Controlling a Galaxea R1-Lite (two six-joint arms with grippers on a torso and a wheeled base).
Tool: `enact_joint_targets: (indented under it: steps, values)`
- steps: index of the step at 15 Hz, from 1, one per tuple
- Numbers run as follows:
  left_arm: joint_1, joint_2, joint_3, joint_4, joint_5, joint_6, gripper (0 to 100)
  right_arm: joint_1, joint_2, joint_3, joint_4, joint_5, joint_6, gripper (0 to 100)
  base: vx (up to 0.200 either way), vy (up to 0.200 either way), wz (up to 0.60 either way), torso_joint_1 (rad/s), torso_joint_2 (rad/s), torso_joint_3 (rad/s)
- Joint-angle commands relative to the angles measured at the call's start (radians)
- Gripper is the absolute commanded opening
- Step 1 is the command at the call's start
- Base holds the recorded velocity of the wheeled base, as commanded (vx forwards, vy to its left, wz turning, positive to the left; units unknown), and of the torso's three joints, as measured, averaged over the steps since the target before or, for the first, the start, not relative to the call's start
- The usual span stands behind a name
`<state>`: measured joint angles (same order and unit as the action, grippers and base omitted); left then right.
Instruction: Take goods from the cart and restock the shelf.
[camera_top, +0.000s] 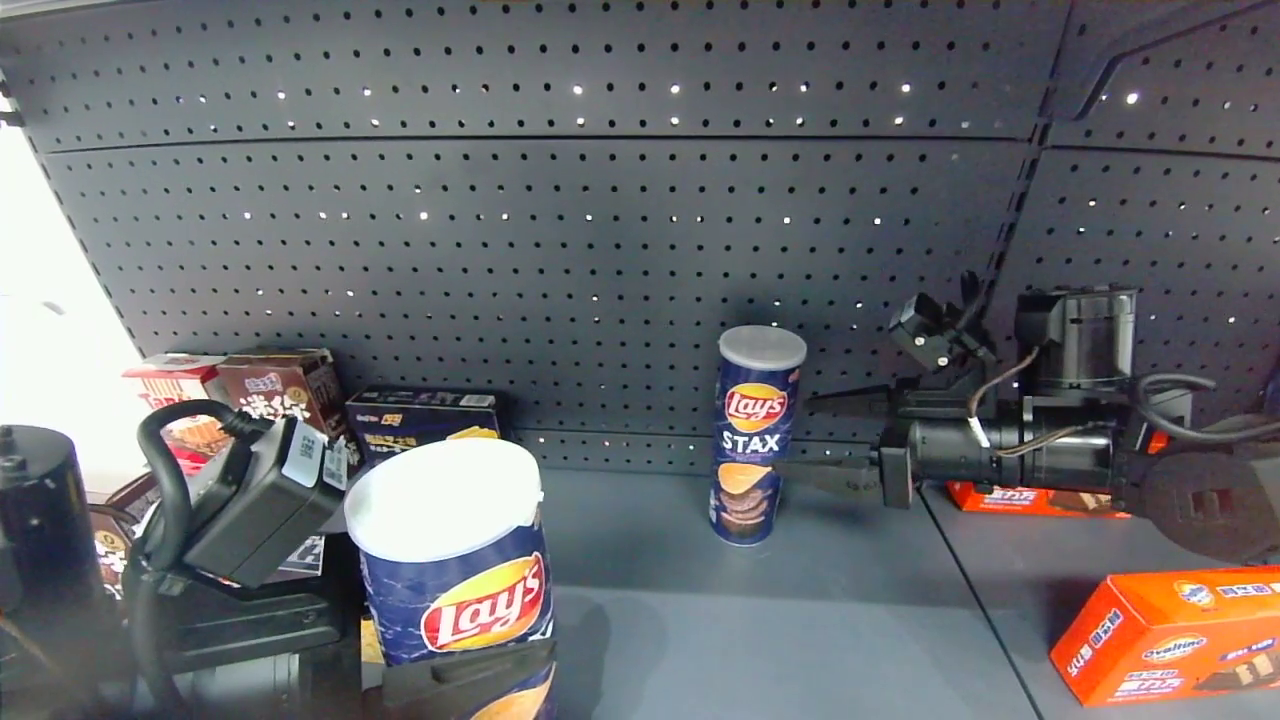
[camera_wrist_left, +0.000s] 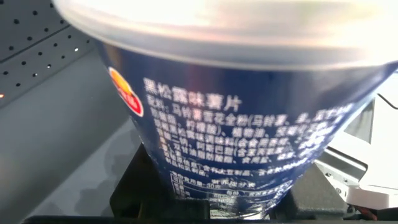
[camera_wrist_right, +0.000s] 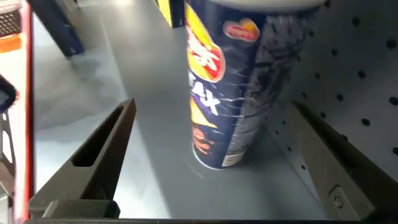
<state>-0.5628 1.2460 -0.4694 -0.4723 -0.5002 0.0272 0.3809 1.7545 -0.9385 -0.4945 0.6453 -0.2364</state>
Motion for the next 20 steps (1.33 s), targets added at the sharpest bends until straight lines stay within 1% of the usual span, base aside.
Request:
enact_joint_targets:
  steps: [1, 4, 9, 10, 20]
  values:
    - [0.0, 0.001, -0.002, 0.0, 0.0, -0.001, 0, -0.01, 0.051, -0.013, -0.006, 0.0, -0.001, 100, 0.0, 0.0, 0.0, 0.0, 0.0, 0.0]
    - [0.0, 0.001, -0.005, 0.0, 0.0, -0.001, 0, -0.03, 0.103, -0.013, -0.044, 0.002, -0.001, 100, 0.0, 0.0, 0.0, 0.0, 0.0, 0.0]
    - [0.001, 0.001, -0.005, 0.0, 0.0, -0.001, 0, -0.033, 0.166, -0.032, -0.076, 0.014, -0.001, 100, 0.0, 0.0, 0.0, 0.0, 0.0, 0.0]
    - [0.001, 0.001, -0.003, 0.001, 0.0, -0.001, 0, -0.031, 0.181, -0.039, -0.085, 0.027, -0.001, 100, 0.0, 0.0, 0.0, 0.0, 0.0, 0.0]
    - [0.003, 0.003, 0.001, 0.003, 0.0, -0.001, 0, 0.016, 0.273, -0.089, -0.099, 0.027, -0.001, 100, 0.0, 0.0, 0.0, 0.0, 0.0, 0.0]
